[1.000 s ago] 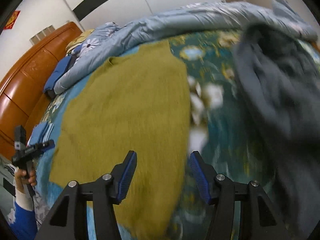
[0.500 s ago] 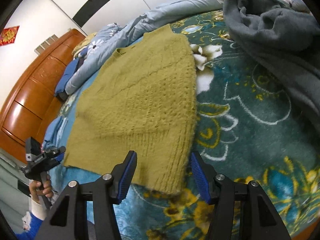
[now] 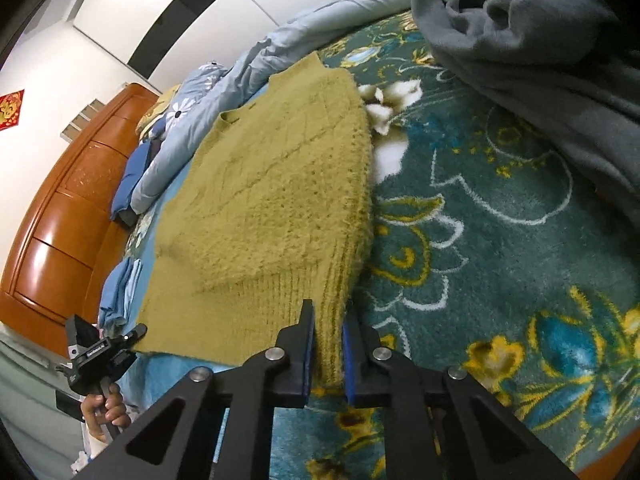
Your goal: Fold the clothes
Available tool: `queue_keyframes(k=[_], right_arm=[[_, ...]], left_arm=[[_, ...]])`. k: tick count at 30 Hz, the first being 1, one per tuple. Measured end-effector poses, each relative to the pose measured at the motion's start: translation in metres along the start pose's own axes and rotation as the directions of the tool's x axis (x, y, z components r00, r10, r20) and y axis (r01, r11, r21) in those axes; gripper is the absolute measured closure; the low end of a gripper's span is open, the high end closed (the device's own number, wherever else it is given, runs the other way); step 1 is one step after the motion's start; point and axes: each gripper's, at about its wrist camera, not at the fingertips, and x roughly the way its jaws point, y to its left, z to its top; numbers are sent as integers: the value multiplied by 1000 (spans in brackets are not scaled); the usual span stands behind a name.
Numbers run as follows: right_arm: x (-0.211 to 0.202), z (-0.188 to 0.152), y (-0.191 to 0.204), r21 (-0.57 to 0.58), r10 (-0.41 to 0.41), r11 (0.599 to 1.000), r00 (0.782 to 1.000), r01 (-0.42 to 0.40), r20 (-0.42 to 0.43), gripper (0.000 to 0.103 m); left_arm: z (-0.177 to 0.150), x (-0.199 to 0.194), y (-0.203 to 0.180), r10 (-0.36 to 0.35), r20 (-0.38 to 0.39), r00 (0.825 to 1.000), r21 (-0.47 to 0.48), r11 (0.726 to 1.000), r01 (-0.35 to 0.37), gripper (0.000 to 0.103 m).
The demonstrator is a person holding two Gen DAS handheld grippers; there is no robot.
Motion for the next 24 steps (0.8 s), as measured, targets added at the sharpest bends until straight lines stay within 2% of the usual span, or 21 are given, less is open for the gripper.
queue_keyframes(k=[4, 8, 11, 14, 24], right_arm=[[-24, 5, 14, -31, 30, 999, 998, -29, 48, 92], [-40, 1, 21, -63, 33, 998, 997, -29, 64, 92], [-29, -8, 16, -73, -8, 997, 999, 11, 31, 92], [-15, -13, 2, -29, -14, 999, 1000, 14, -1, 92], [-3, -16, -5, -42, -49, 998, 998, 47, -46, 92]], left_arm=[[3, -30, -18, 5, 53, 999, 56, 998, -8, 93], [-7, -49, -25, 55, 75, 996, 121, 991, -64, 93], [-18, -37, -15, 127, 55, 990, 129, 983, -133, 93], [-26, -25, -7, 200, 46, 979, 144, 968, -205, 93], [-35, -15, -26, 312, 116, 943, 254, 909, -332, 90]])
